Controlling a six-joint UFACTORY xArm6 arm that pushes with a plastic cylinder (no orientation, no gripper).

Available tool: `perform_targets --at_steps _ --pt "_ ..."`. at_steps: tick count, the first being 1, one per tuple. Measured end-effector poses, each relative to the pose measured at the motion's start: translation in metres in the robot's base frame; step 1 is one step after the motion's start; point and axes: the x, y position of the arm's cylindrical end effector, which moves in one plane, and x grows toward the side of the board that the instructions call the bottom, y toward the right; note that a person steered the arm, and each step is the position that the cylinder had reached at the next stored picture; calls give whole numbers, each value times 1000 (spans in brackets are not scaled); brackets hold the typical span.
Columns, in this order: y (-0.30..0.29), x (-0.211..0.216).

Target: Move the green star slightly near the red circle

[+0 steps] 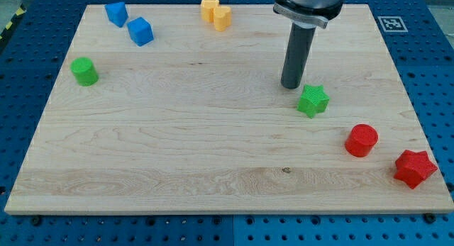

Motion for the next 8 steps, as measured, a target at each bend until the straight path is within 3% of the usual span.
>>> perform_targets --at_steps 2,6,8 --pt "40 24" --pt "9 11" --pt "21 41"
